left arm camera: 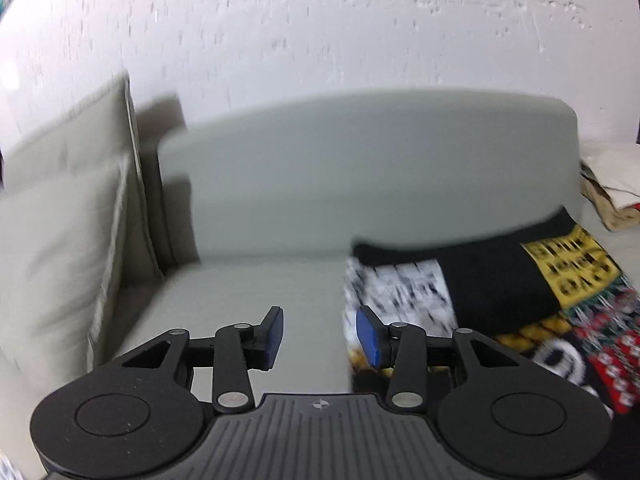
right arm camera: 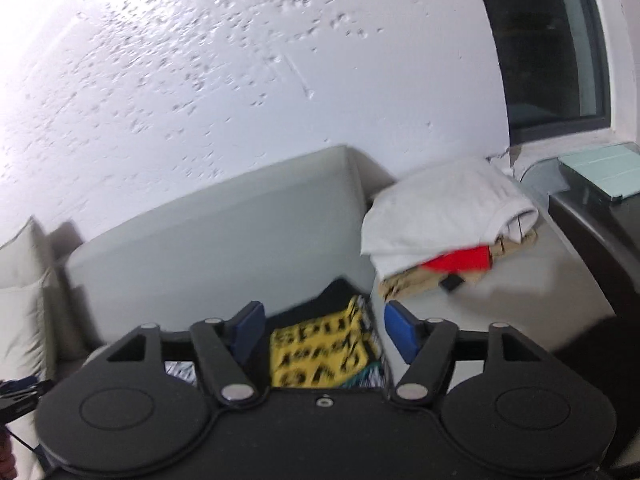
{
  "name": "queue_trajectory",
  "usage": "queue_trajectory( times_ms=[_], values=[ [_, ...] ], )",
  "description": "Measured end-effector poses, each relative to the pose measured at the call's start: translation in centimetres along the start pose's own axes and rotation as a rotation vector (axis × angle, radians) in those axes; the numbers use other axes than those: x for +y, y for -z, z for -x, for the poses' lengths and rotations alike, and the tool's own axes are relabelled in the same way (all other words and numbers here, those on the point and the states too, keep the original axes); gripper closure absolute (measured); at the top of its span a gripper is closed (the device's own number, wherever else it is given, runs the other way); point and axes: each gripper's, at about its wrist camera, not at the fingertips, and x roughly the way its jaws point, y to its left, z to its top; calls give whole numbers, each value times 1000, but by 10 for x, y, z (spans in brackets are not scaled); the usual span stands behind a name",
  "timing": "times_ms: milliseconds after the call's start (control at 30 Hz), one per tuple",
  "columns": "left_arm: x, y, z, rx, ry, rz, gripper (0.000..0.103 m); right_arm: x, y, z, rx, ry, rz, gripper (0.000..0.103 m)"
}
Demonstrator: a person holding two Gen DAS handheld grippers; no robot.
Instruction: Fold clothes
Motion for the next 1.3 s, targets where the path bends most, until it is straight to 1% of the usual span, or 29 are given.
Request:
queue_trajectory(
  times_ms=[67,100,133,200,233,267,333,400,433,467,500,533,567,600,667,733,767,833,867,933,1000,1067,1100,1133,1167,1267,1300],
  values=[
    [-7,17,-12,52,8,19,60,-1,0,-13,51,-18,-14,37],
    [-12,27,-23,80,11,26,60,-4,6,-28,76,-16,-22,37],
    [-17,36,-33,107,14,34,61,-9,14,-44,102,-11,-30,40],
    [-29,51,-57,152,28,56,62,-21,32,-77,157,-8,-55,68],
    [-35,58,-69,165,30,61,63,-32,40,-97,194,-9,-81,91],
    [-41,63,-79,171,32,66,64,-37,46,-115,211,-6,-94,95],
    [-48,70,-96,137,-7,71,65,-42,58,-149,231,3,-108,95],
    [-52,72,-114,107,-68,56,65,-47,67,-178,252,14,-115,95],
    [-52,74,-125,117,-106,43,68,-47,71,-188,262,21,-112,95],
    [-53,76,-136,127,-144,30,75,-47,74,-198,273,28,-108,95],
    [-53,78,-147,141,-179,17,75,-48,77,-208,283,35,-105,95],
    [-52,82,-159,191,-197,4,74,-49,81,-219,310,107,-77,103],
    [-51,87,-164,218,-209,-6,72,-51,83,-225,315,211,-25,103],
    [-53,86,-164,220,-221,-23,72,-55,85,-225,304,245,-26,103],
    [-57,85,-162,226,-241,-53,72,-65,87,-220,278,266,-67,103],
    [-49,82,-153,235,-199,-17,72,-57,88,-214,268,289,-46,103],
    [-45,80,-148,239,-177,1,72,-52,87,-206,272,286,-38,103],
    [-38,75,-124,228,-126,24,71,-42,84,-188,284,272,-26,103],
    [-35,73,-108,220,-109,24,70,-37,82,-173,277,255,-32,97],
    [-35,73,-75,186,-97,14,68,-28,80,-133,250,213,-44,94],
    [-35,73,-40,162,-81,10,65,-14,77,-89,225,162,-28,90],
    [-34,73,-4,150,-55,19,63,1,75,-44,204,120,-23,81],
    [-34,72,14,146,-43,24,62,10,74,-24,192,93,-21,78],
    [-34,72,32,142,-31,27,61,19,74,-6,179,68,-17,72],
    [-35,73,46,131,-10,21,60,24,74,12,176,37,-18,70],
    [-41,79,88,107,69,-11,59,39,75,60,175,-63,-25,68],
    [-44,83,95,117,89,-6,59,43,78,70,176,-78,-18,67]
  ],
)
